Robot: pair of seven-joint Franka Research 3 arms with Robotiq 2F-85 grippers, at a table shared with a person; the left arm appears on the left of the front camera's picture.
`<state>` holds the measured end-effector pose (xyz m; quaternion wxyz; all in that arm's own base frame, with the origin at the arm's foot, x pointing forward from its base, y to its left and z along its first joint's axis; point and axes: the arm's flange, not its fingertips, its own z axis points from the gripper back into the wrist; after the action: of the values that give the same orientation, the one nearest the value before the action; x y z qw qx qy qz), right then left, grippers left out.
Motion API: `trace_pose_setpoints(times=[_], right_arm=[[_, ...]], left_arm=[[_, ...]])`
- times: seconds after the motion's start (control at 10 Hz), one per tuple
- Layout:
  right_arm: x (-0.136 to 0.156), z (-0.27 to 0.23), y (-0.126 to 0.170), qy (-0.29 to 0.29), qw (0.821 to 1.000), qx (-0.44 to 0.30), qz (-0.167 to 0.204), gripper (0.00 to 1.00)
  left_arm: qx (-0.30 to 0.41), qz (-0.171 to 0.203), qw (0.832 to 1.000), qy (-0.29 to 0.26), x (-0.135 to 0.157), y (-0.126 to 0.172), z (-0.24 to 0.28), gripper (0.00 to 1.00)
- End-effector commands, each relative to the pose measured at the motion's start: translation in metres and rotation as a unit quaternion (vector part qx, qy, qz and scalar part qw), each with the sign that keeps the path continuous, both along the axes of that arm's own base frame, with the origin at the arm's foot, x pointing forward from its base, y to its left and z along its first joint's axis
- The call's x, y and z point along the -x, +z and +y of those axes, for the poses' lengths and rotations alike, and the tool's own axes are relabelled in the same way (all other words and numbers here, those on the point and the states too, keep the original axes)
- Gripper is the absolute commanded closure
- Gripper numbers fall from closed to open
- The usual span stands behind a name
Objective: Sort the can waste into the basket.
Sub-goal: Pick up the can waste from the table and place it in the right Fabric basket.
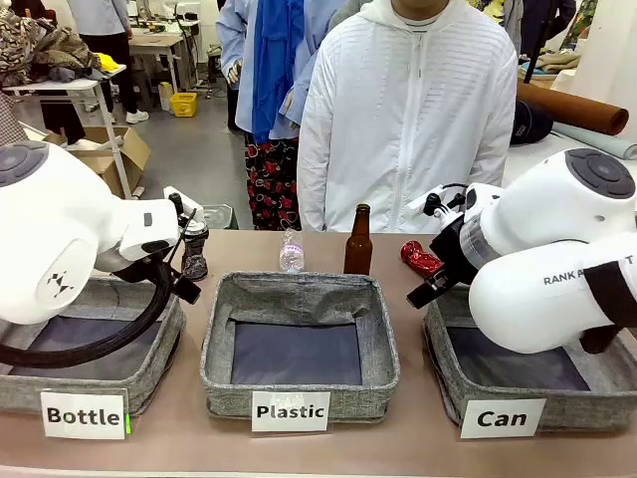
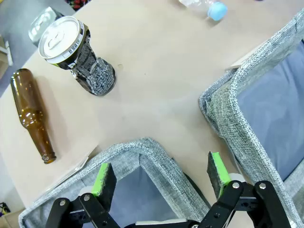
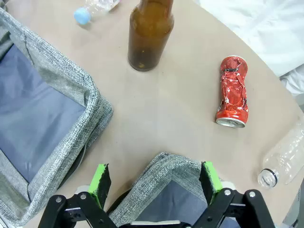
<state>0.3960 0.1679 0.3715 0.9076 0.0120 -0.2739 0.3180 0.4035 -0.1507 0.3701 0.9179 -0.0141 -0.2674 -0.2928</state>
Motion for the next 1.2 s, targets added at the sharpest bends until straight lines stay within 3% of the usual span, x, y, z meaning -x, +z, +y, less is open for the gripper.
trace_pose_setpoints(times=[0.0,1.1], right_arm=[[0.0,0.0,0.0,0.0,1.0,0.0,0.0,0.0],[0.0,0.0001,0.0,0.0,1.0,0.0,0.0,0.0]], left_arm=[[0.0,0.0,1.0,0.0,0.0,0.0001,0.0,0.0],[0.0,0.0,1.0,0.0,0.0,0.0001,0.0,0.0]])
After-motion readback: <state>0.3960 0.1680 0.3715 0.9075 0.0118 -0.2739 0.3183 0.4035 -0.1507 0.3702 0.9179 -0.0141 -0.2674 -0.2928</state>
